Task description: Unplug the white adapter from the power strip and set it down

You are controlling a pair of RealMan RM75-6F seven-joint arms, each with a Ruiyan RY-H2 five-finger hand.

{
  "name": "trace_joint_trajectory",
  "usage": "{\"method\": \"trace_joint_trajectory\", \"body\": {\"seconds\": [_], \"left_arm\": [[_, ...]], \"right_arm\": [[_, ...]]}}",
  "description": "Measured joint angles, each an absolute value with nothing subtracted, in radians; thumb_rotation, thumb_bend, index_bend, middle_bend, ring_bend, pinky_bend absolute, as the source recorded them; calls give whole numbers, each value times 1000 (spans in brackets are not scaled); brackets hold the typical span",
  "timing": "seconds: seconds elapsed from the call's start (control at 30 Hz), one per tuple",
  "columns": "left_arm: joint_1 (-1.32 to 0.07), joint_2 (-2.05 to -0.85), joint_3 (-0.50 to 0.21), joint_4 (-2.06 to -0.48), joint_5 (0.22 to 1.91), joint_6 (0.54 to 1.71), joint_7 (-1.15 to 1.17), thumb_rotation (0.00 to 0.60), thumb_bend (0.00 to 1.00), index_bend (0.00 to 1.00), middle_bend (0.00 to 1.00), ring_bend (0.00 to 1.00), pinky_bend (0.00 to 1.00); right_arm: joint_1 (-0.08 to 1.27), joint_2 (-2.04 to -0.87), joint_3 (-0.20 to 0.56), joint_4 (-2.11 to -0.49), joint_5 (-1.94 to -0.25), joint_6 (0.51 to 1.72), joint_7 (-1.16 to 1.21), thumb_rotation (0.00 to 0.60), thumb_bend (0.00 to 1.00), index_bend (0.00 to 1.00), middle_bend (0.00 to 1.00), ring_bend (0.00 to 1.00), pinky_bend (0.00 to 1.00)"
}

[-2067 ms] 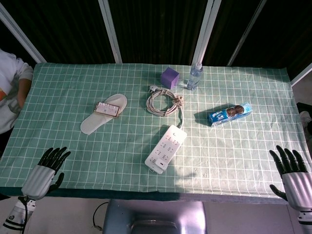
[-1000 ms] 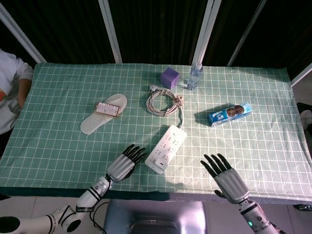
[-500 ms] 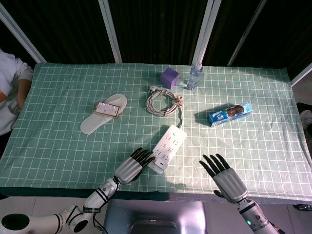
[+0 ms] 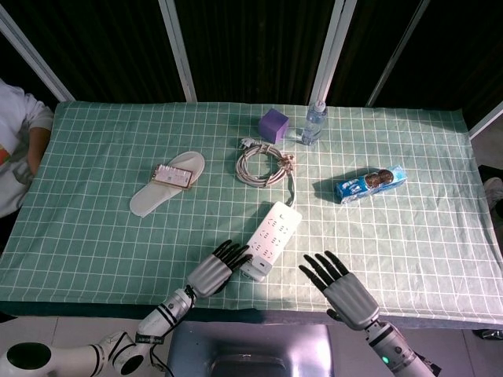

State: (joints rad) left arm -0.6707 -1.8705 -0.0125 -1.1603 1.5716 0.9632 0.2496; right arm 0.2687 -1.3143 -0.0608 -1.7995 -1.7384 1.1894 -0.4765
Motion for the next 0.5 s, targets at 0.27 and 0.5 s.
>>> {"method": "trace_joint_trajectory", "body": {"seconds": [0.27, 0.5], "left_arm": [[-676, -1873, -8, -1158, 1560, 958, 265, 600, 727, 0, 20, 0, 17], [-678, -1871, -3, -1164, 1557, 963, 271, 600, 728, 0, 20, 0, 18]], "right_arm": [[351, -1445, -9, -1733, -1742, 1089, -620, 600, 163, 0, 0, 0, 0], [423, -1558, 40, -1626, -1735, 1038, -717, 600, 163, 0, 16, 0, 0]]}}
